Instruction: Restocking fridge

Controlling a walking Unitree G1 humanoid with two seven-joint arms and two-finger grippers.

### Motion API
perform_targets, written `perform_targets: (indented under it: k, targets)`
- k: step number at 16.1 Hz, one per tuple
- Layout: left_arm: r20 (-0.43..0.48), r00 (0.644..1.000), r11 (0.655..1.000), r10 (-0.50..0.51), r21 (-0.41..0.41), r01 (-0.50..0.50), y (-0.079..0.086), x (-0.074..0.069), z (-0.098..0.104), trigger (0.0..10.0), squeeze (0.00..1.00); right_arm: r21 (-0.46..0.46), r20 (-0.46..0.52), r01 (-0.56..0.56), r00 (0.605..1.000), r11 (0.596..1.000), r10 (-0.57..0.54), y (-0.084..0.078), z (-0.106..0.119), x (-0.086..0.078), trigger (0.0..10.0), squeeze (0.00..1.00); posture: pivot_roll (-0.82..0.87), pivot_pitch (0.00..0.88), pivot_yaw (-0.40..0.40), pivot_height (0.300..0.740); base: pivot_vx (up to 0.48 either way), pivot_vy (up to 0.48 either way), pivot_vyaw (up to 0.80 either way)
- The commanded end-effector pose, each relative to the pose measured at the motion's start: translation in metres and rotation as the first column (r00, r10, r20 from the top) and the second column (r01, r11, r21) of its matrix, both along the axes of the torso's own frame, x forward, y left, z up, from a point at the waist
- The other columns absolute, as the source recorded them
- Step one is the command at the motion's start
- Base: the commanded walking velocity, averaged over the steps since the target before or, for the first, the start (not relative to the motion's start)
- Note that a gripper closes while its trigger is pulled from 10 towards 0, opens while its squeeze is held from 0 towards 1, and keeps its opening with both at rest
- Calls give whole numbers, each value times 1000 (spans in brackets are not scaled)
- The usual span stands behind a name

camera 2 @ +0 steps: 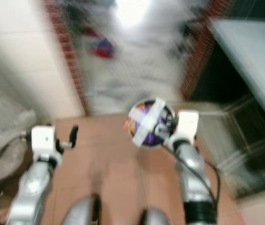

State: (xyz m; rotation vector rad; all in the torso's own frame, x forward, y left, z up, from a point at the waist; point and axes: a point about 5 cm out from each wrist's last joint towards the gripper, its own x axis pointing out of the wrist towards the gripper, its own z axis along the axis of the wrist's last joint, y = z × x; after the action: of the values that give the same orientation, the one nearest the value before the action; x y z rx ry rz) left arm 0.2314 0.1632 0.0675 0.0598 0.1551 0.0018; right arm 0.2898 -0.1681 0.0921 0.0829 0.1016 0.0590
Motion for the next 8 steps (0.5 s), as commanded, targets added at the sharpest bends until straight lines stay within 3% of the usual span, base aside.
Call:
perform_targets:
  k: [1, 8]
  targets:
    - [18, 1000, 1000, -8, 2, 8, 0, 6, 6, 10000, 0, -2, 16, 2, 1000, 1000, -2, -1, 5, 2, 10000, 0, 49, 119, -11, 740, 0, 480, 0]
    - [22, 1000, 1000, -8, 5, 8, -1, 6, 7, 10000, 0, -8, 14, -1, 1000, 1000, 2, -1, 6, 4, 10000, 0, 49, 117, -13, 740, 0, 480, 0]
